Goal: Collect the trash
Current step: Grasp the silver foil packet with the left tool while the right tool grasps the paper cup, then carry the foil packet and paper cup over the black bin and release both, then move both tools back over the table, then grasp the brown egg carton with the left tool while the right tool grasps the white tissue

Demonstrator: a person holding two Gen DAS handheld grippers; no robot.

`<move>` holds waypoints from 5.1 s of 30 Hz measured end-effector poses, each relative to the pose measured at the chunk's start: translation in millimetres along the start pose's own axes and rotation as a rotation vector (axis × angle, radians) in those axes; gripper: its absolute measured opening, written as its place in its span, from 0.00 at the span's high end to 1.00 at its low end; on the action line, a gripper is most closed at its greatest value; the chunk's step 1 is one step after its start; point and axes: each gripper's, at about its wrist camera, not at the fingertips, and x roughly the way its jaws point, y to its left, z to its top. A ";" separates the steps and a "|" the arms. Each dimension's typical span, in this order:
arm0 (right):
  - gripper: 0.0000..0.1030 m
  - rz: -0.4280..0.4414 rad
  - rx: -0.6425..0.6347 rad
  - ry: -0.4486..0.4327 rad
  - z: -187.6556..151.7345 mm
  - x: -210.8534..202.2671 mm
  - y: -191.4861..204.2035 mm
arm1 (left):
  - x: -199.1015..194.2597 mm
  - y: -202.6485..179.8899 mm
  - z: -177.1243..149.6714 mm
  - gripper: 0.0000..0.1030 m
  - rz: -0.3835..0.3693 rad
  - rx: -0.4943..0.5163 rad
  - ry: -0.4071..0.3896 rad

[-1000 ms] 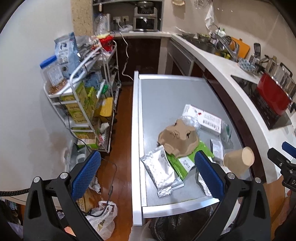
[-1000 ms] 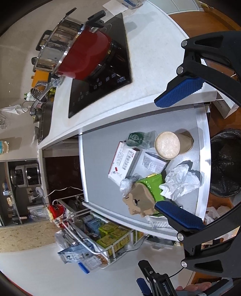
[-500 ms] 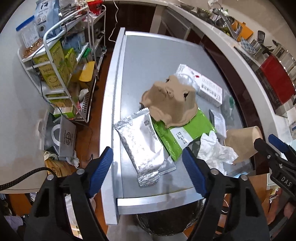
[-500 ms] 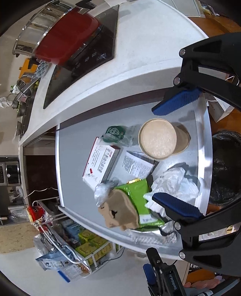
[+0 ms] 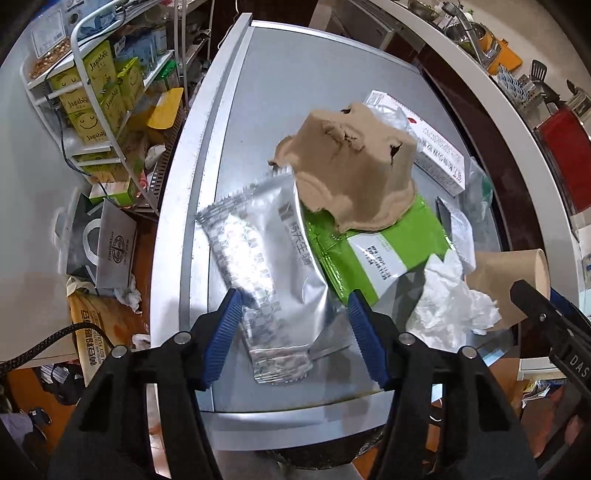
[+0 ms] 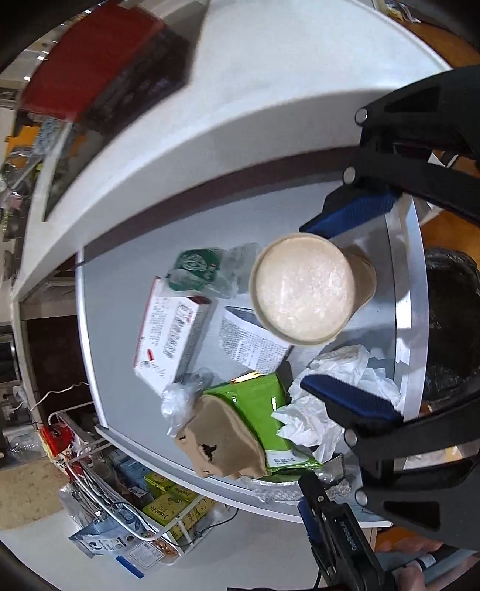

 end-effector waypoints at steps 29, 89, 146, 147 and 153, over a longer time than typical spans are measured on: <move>0.53 0.055 -0.012 -0.010 6.7 0.3 -1.0 | -17.0 9.3 2.6 0.61 -0.074 0.051 -0.011; 0.37 0.229 -0.023 0.371 -185.2 64.3 -10.5 | 56.2 -36.7 -189.5 0.34 -0.103 0.360 0.277; 0.04 0.105 -0.121 -0.207 -23.7 -70.2 47.5 | -128.3 1.0 -5.4 0.05 0.115 0.187 -0.381; 0.04 0.108 -0.114 -0.182 -23.7 -58.2 49.1 | -126.4 2.9 -3.0 0.05 0.110 0.185 -0.373; 0.04 0.126 -0.079 -0.092 -21.7 -16.1 55.8 | -116.0 9.6 13.1 0.05 0.095 0.199 -0.342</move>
